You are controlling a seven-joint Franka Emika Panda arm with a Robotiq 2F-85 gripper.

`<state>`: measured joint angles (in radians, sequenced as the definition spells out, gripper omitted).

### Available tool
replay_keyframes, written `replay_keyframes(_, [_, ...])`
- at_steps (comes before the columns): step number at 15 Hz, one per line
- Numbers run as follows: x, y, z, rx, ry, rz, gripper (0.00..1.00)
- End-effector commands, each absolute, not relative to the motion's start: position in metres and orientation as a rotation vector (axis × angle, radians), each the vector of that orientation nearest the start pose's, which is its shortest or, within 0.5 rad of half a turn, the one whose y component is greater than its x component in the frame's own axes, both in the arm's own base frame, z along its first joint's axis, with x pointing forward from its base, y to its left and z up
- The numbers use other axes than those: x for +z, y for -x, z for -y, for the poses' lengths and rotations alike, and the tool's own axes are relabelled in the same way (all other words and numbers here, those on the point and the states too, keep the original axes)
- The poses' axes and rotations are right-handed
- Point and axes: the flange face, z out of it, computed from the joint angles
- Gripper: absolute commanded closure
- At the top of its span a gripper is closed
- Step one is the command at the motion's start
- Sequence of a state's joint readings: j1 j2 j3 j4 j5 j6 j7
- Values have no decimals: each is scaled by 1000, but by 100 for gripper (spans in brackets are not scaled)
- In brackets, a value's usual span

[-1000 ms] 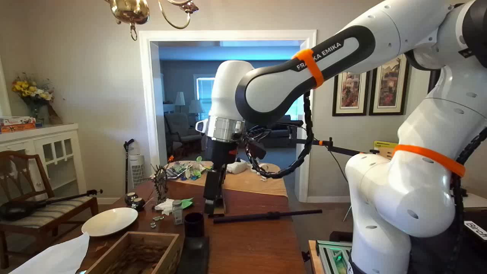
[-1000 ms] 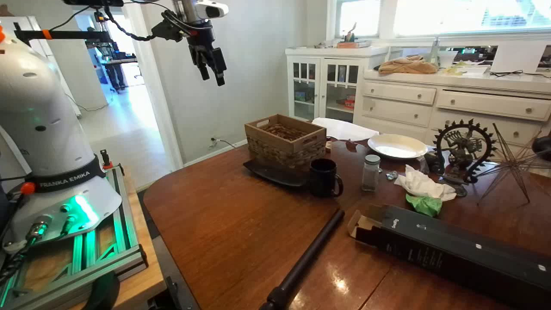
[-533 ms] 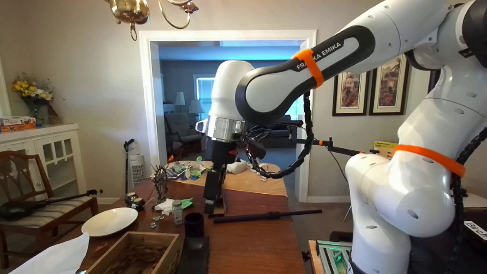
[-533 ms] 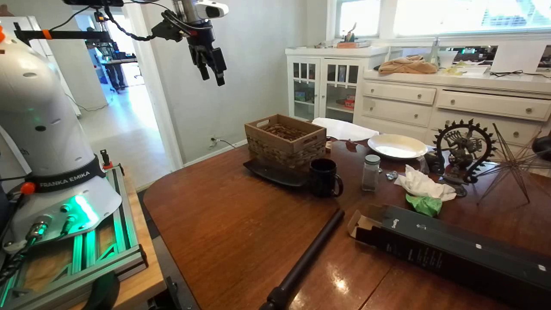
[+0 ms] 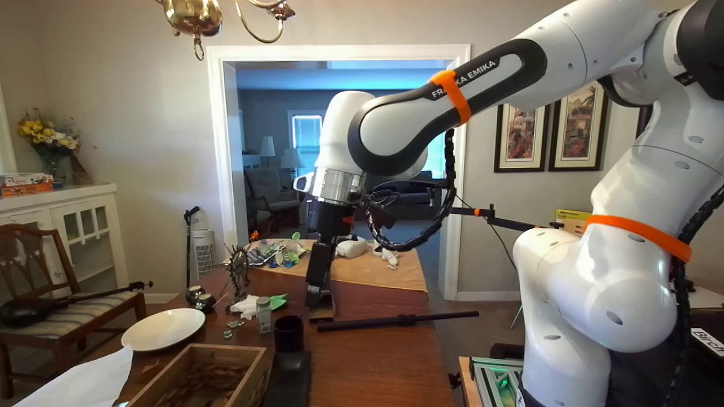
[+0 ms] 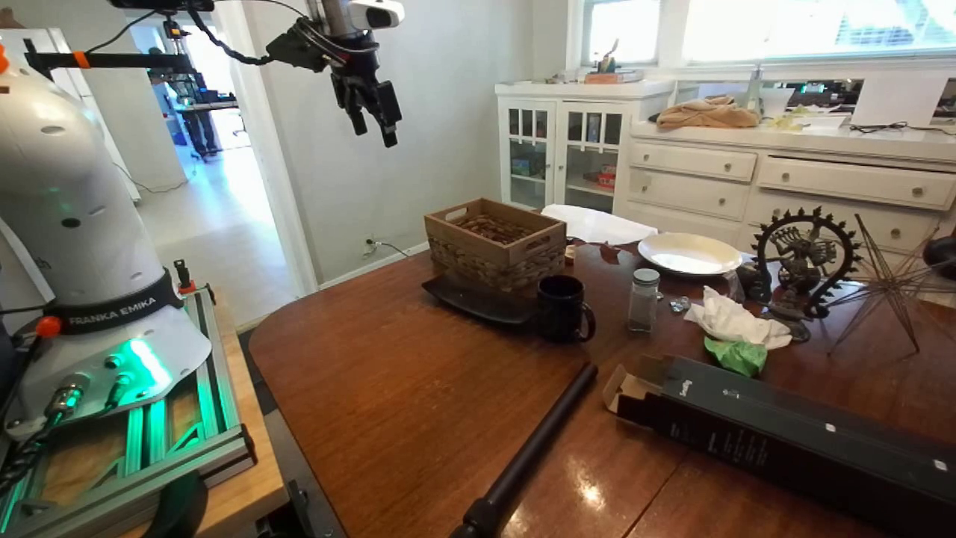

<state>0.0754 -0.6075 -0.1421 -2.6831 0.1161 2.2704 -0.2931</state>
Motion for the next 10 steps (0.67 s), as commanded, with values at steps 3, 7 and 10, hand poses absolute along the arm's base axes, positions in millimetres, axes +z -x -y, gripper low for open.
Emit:
replay_keyframes(3, [445,-373,65,-375,2831,598,0])
replay_keyframes(7, [446,-372,76,-400,2847,582,0])
replay_keyframes(10, [446,-372,73,-398,2850,591,0])
